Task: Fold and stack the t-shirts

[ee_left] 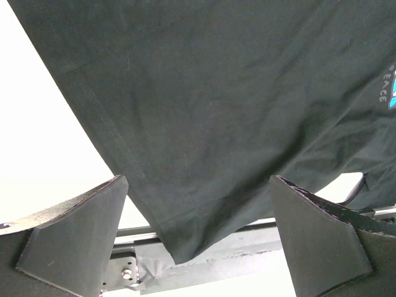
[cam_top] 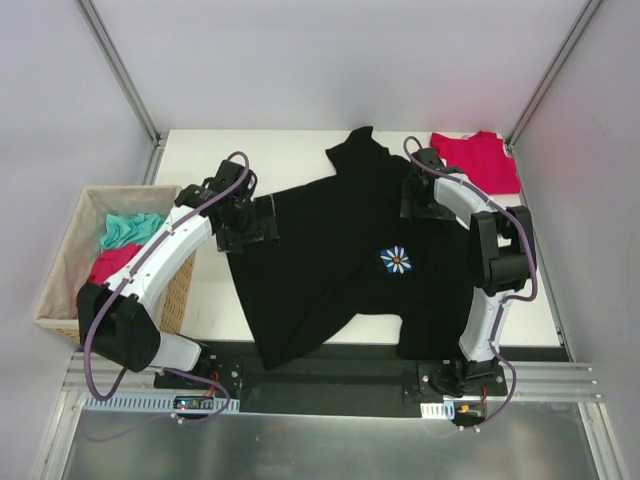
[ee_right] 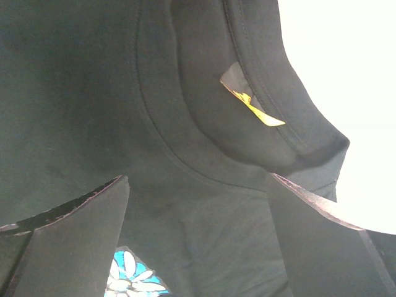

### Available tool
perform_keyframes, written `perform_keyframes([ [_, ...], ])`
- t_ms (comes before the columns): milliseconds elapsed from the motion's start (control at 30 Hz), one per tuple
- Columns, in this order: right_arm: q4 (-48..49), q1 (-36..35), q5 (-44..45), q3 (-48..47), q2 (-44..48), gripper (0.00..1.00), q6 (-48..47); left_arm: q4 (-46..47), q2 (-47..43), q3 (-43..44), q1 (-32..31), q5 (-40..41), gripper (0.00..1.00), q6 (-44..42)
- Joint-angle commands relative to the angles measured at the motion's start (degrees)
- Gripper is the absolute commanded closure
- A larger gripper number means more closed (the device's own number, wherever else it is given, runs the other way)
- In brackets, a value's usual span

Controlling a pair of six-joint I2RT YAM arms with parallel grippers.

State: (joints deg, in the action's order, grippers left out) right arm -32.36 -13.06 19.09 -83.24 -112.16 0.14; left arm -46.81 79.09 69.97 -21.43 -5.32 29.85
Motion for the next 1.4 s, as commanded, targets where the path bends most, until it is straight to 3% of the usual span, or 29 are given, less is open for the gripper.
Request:
perform_keyframes([
  [0,-4.11,0.31,3.49,-2.1,-0.69,0.04,-1.9,-1.44,0.72,3.15,-0.37,1.28,0.01,-1.63],
  [233,-1.47,-0.47,-1.68,-4.72,0.45,0.03,-2.69,-1.62,3.78,7.79,1.13,4.35,0.01,-0.32],
  [333,-4.02,-2.57,-2.31,-12.71,-1.39,0.03,-4.0,-1.53,8.96,12.09,2.79,8.3,0.01,-0.05],
  [500,-4.03,-5.66,-3.44,-18.44,-1.13,0.04,-7.17,-1.62,22.93,15.1,8.06,3.93,0.01,1.44],
  [667,-3.24,-5.75,-3.71,-18.36,2.29,0.03,-8.31,-1.71,34.18,18.79,8.42,-4.16,0.01,3.28],
  [767,-2.8,-5.57,-2.57,-17.66,3.87,0.03,-9.28,-1.8,36.39,19.76,8.16,-7.33,0.01,4.69],
  [1100,-1.57,-5.4,-3.8,-16.08,5.72,0.03,-7.97,-3.02,39.64,19.76,8.16,-4.35,0.01,4.7],
  [1367,-0.51,-5.4,-2.92,-13.88,8.01,0.03,-7.79,-7.24,47.29,25.91,9.56,-3.12,0.01,4.26],
])
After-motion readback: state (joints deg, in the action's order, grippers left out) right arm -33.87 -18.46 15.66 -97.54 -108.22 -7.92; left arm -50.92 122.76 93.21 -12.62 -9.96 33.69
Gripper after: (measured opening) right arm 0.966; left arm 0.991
